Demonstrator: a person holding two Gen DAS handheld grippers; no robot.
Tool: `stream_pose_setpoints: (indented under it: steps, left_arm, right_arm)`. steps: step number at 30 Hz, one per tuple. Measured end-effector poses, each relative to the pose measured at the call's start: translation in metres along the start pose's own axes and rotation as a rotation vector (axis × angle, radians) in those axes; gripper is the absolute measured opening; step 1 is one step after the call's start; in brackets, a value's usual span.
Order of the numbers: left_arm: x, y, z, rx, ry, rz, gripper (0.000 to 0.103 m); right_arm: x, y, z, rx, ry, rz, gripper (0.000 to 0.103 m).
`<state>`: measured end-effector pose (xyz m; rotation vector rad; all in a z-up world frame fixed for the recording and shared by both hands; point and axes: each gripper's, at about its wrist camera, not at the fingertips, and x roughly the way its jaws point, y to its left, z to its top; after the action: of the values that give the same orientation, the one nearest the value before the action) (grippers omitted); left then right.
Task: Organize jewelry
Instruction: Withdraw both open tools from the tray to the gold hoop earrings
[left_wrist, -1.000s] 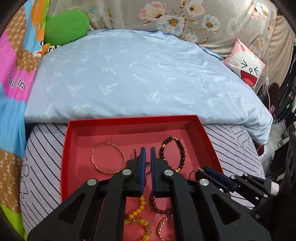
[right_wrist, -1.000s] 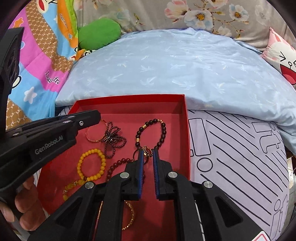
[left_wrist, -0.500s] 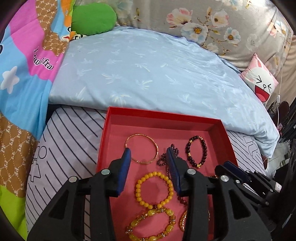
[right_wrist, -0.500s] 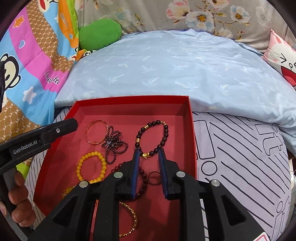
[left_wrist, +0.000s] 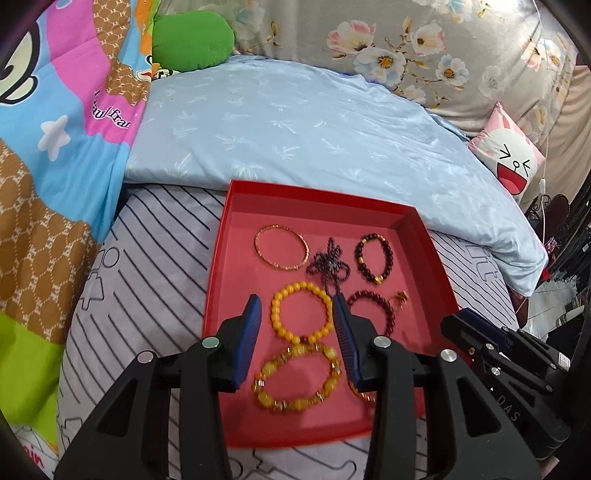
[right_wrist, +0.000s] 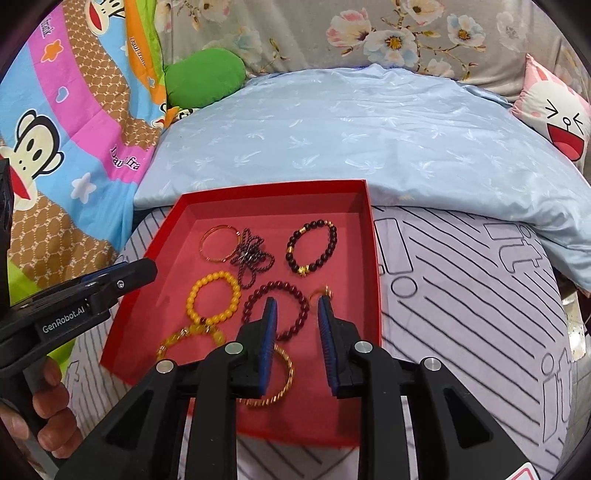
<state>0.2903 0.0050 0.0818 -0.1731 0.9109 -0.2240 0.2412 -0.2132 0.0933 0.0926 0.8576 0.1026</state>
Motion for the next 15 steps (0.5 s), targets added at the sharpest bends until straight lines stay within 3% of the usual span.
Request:
stream_pose_setpoints:
  steps: [15]
  left_arm:
    - [-0.052,-0.005,-0.077,0.004,0.043,0.011,0.038]
  right_arm:
    - [-0.059,0.009,-0.079,0.025,0.031,0.009,0.027]
